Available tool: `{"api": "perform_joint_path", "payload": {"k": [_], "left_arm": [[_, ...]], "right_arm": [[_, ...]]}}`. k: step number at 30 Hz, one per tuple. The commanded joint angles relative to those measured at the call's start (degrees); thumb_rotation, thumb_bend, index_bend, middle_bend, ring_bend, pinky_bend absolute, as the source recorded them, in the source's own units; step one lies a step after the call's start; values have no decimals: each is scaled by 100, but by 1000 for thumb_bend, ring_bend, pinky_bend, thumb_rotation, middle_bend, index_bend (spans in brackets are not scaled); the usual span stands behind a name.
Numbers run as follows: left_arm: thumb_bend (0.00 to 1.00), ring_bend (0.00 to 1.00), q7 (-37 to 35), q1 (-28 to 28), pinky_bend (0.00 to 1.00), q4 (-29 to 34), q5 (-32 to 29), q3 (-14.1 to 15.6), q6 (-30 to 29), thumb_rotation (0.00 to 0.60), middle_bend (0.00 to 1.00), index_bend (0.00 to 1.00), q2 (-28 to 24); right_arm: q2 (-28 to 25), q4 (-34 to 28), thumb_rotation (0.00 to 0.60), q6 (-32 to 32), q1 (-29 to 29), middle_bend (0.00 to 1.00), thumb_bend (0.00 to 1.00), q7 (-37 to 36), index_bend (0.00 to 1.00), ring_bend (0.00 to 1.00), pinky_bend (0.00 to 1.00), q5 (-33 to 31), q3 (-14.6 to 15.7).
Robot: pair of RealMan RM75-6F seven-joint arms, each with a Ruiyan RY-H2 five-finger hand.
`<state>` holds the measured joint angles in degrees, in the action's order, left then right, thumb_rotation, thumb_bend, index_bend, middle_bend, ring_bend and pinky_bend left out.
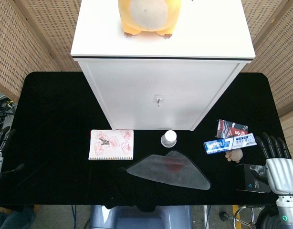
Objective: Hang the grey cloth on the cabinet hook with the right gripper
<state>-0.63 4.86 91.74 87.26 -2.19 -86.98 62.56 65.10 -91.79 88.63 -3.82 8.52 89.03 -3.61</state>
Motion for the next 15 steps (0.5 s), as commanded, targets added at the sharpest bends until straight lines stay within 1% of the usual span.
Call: {"api": "perform_joint_path", "payload": {"k": [1, 8, 9, 11, 12, 13, 14, 15], "left_arm": [[0, 0, 7, -6, 0, -4, 3, -3, -16, 600, 0, 0, 8], [0, 0, 42, -8, 0, -3, 17, -12, -37, 600, 0, 0, 33], [0, 0, 65, -1, 0, 0, 11, -12, -21, 600, 0, 0, 42], [0, 0, 106, 12, 0, 2, 5, -13, 4, 600, 0, 0, 57], [0, 0, 148, 15, 0, -1, -14, -23, 9, 600, 0, 0, 75], [0, 0, 181, 20, 0, -3, -26, -27, 18, 600, 0, 0, 87], [0, 0, 209, 24, 0, -1, -37, -28, 30, 600, 0, 0, 98], [0, 0, 251, 28, 0, 5, -53, -30, 45, 600, 0, 0, 115]], "right_arm": [[-8, -8, 600, -7, 2, 0, 0, -3, 0, 0, 0, 6, 6], [-36, -25, 600, -175, -76, 2, 0, -131, 0, 0, 0, 136, 96], [-38, -53, 600, -272, -129, 42, 0, -199, 0, 17, 0, 201, 135], [-24, -94, 600, -408, -219, 209, 0, -240, 0, 163, 14, 297, 174], [12, -100, 600, -547, -342, 348, 0, -235, 0, 304, 71, 437, 201], [41, -91, 600, -712, -474, 467, 0, -218, 0, 437, 173, 572, 231], [54, -82, 600, -864, -583, 534, 0, -195, 0, 508, 266, 642, 244], [60, -93, 600, -1138, -774, 614, 0, -147, 0, 591, 415, 751, 265]]}}
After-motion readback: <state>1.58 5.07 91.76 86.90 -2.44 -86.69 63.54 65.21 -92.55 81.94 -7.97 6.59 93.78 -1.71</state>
